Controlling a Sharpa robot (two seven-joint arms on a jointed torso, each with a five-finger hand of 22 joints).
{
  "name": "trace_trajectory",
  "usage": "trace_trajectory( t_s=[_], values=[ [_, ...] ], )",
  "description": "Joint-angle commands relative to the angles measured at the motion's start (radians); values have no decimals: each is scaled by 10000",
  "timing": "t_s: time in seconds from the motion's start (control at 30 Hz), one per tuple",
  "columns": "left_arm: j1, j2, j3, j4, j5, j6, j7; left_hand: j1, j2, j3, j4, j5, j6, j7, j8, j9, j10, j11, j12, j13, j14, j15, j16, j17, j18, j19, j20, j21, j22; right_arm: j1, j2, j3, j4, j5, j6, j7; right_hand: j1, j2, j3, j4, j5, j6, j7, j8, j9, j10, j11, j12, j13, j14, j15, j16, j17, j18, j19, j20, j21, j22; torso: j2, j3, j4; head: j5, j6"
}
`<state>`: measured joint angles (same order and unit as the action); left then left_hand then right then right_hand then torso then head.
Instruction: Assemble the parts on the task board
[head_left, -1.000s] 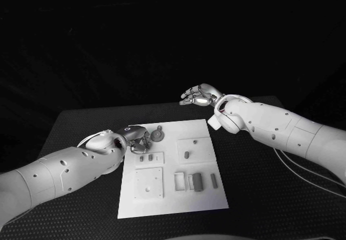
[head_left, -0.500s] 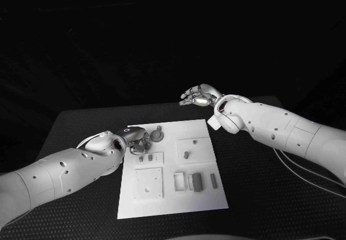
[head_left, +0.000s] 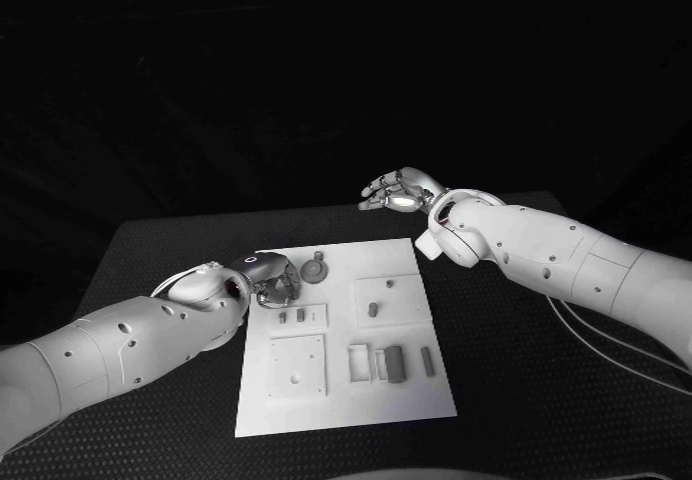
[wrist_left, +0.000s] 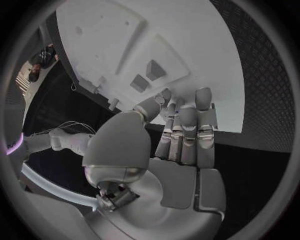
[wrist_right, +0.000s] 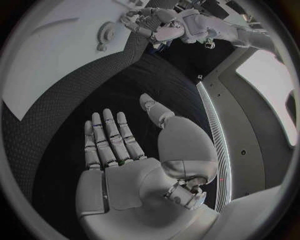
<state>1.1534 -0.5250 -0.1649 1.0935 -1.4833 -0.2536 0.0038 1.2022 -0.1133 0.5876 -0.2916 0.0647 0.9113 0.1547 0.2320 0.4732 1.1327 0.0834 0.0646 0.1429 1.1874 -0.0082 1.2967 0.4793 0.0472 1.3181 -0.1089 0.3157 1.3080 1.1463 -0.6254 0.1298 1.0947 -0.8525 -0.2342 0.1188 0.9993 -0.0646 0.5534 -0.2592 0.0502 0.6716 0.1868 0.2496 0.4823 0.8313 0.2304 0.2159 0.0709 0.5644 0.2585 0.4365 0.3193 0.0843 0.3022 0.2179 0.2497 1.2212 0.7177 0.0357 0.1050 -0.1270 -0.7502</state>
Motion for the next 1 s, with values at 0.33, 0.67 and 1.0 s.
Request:
trace_trajectory(
  t_s=[0.33,0.67,1.0],
  values=[
    [-41,-112,-28,-96,13,124,-275,98,-191,-209,8,46,-549,-135,-241,-91,-750,444,-6,-123,-64,204,82,16,1001,-32,185,-68,207,-6,-5,3,-14,-16,100,86,-68,34,9,60,-21,-76,626,68,-12,42,-4,-57,-15,62,35,-63,-16,-109,59,18,-69,15,2,-1,-6,6,21],
    [-34,-660,33,-141,322,-197,42,208,-169,-194,2,56,-460,-37,-154,-51,-685,435,62,-118,-86,198,96,14,1039,-46,207,-82,206,-10,-112,3,-53,-58,134,92,113,20,63,-109,-21,-53,615,99,-15,75,-12,-67,-10,116,11,-32,-7,-65,146,-3,-76,48,-10,-15,12,-14,58],
    [132,-1369,474,-79,5413,3,795,70,22,-88,43,47,-40,201,129,44,333,123,539,190,-266,-97,-100,-97,921,-244,188,-224,171,-8,-555,-301,-26,-1970,678,-256,795,-210,206,-308,-24,539,389,474,118,1069,-414,444,217,984,-337,459,224,272,994,-86,54,-3,-18,-23,29,-31,222]
  ],
)
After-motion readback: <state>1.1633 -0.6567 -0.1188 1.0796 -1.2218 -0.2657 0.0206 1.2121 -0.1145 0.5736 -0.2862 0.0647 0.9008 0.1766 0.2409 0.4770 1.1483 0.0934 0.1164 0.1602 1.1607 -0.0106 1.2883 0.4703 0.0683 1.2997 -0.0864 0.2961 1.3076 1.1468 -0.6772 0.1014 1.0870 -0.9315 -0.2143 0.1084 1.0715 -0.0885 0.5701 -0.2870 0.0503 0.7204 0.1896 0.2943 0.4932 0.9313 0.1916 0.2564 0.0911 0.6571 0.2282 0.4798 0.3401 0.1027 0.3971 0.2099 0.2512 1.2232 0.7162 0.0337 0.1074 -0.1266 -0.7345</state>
